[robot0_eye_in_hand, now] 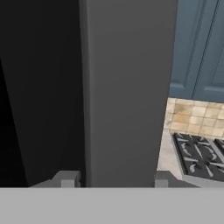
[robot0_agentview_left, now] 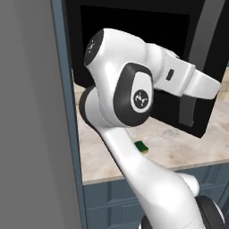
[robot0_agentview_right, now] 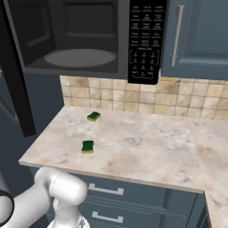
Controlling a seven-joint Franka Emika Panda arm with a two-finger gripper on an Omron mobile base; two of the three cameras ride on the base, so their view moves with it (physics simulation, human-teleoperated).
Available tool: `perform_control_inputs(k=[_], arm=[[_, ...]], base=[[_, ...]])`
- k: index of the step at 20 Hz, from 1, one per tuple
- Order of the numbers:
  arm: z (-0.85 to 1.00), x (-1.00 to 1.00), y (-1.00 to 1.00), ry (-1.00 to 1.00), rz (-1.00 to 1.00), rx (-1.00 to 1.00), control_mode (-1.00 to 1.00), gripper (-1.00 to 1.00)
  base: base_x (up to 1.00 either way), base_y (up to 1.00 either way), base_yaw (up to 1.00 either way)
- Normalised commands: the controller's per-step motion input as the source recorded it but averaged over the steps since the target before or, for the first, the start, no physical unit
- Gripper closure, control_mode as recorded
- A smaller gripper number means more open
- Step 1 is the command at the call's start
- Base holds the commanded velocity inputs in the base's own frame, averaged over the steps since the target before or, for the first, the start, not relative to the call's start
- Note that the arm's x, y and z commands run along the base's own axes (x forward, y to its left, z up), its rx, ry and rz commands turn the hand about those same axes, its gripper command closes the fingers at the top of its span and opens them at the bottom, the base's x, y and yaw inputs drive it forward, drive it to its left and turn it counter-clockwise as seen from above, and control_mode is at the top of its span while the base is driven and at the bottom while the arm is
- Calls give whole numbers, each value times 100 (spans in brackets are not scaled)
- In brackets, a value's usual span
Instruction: Place the sponge inside the microwave to prepare for sanitizing.
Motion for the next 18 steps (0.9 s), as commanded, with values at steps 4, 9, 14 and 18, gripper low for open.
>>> perform_control_inputs(k=[4,9,14,18], arm=[[0,0,0,0,0,0,-100,-100],[0,0,2,0,0,0,-100,-100],[-11,0,26,0,1,0,-100,-100],[-3,-1,24,0,4,0,-100,-100]], base=[[0,0,0],[0,0,0],[0,0,0],[0,0,0]])
